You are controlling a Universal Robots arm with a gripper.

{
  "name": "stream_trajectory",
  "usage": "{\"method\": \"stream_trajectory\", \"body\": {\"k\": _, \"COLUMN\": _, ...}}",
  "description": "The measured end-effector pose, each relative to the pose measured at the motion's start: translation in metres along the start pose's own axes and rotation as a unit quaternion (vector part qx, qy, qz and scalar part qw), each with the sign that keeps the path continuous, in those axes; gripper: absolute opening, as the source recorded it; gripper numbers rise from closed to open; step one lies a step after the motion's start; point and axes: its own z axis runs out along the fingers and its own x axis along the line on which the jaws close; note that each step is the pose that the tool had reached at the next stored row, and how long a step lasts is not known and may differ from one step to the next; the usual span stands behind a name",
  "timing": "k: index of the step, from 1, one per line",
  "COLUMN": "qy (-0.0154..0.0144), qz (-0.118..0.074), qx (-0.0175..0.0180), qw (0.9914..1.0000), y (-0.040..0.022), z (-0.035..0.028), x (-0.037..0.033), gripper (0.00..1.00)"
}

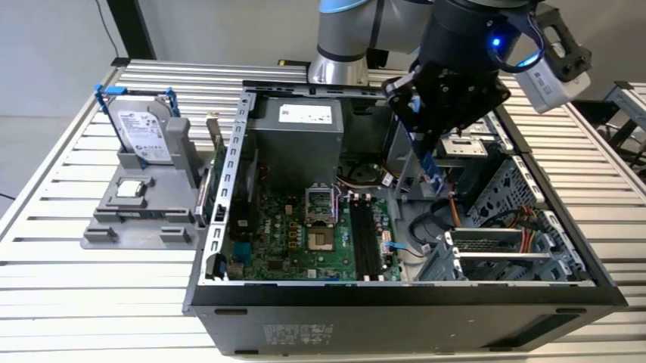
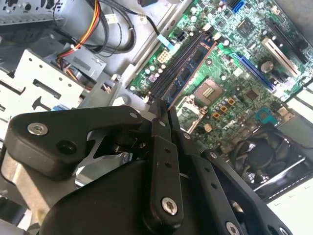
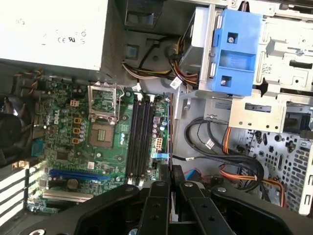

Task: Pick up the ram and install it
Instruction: 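Insert the ram into the slot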

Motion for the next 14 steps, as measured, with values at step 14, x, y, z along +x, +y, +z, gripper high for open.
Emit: {"method": "stream_trajectory", "body": {"k": 14, "qy": -0.0002, "qz": 0.007, "qx": 0.0004, "qw": 0.99997, "y": 0.0002, "z": 0.0063, "x": 0.0037, "gripper": 0.0}}
